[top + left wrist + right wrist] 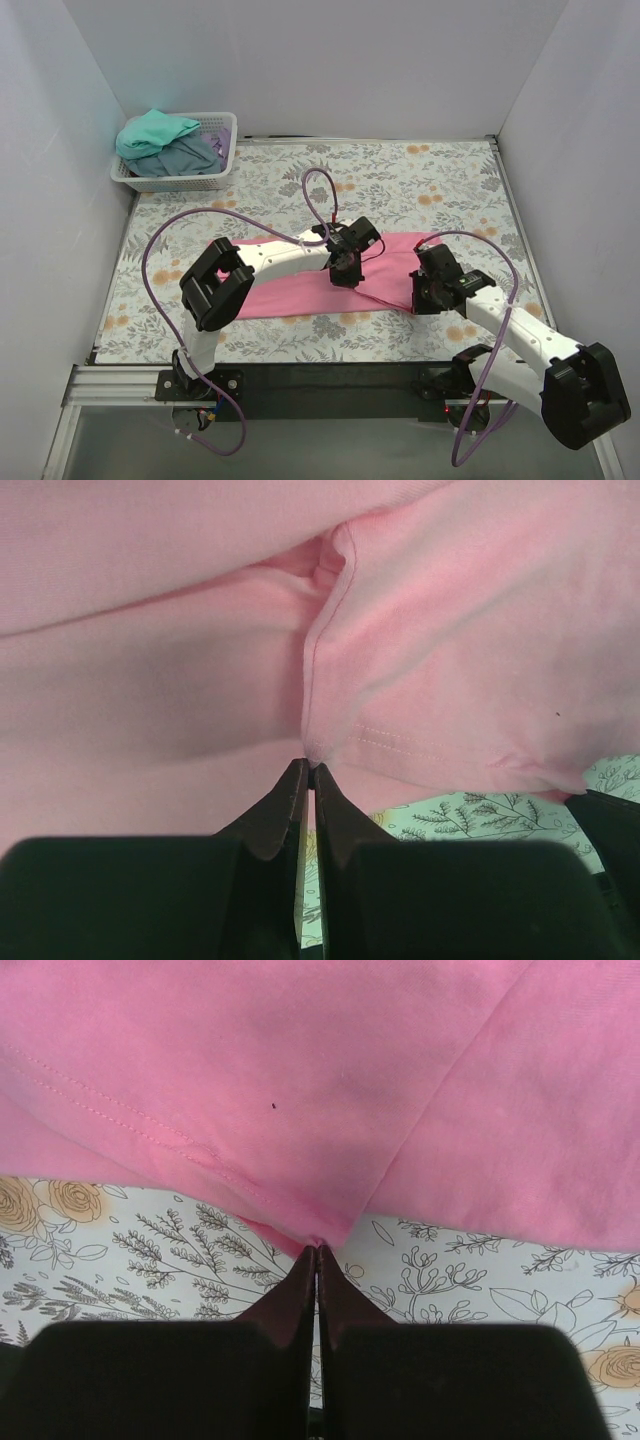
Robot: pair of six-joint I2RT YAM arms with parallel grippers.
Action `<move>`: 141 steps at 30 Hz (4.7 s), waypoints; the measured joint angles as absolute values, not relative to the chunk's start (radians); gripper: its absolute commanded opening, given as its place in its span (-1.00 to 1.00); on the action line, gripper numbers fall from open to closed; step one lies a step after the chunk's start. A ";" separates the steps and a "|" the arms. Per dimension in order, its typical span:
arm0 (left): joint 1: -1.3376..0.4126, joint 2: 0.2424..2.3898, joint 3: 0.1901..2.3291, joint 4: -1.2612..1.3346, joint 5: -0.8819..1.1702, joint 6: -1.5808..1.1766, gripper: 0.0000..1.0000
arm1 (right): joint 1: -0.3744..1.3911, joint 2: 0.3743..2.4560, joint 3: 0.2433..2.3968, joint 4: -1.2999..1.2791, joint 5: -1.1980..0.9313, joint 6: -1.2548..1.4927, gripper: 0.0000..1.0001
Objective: Fold and stack the t-shirts
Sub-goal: Fold the tshirt
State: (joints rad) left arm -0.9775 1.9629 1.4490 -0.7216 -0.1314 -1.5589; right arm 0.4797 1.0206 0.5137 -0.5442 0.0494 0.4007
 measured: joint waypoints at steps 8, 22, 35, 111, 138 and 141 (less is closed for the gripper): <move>-0.978 1.963 1.492 -0.759 -0.132 -1.558 -1.00 | 0.479 1.011 0.599 -0.625 0.053 0.391 -0.97; -0.907 2.055 1.677 -0.821 -0.121 -1.532 -1.00 | 0.410 1.181 0.800 -0.657 0.131 0.324 -0.97; -0.835 2.118 1.708 -0.794 -0.061 -1.535 -1.00 | 0.335 1.375 0.955 -0.626 0.175 0.247 -0.97; -0.793 1.705 1.312 -0.647 -0.180 -1.567 0.40 | 0.323 1.485 0.871 -0.250 -0.141 0.285 -0.58; -0.817 2.086 1.428 -0.342 0.110 -1.530 -0.69 | -0.126 1.483 0.394 0.326 -0.665 0.547 -0.48; -0.804 2.075 1.396 -0.307 0.129 -1.552 -0.55 | -0.142 1.457 0.372 0.348 -0.669 0.559 -0.47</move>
State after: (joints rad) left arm -0.8040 2.0750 1.3964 -0.3069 0.1287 -1.5520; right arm -0.1417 1.4567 0.3717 0.3477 -0.6693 0.5587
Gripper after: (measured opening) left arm 0.184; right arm 0.259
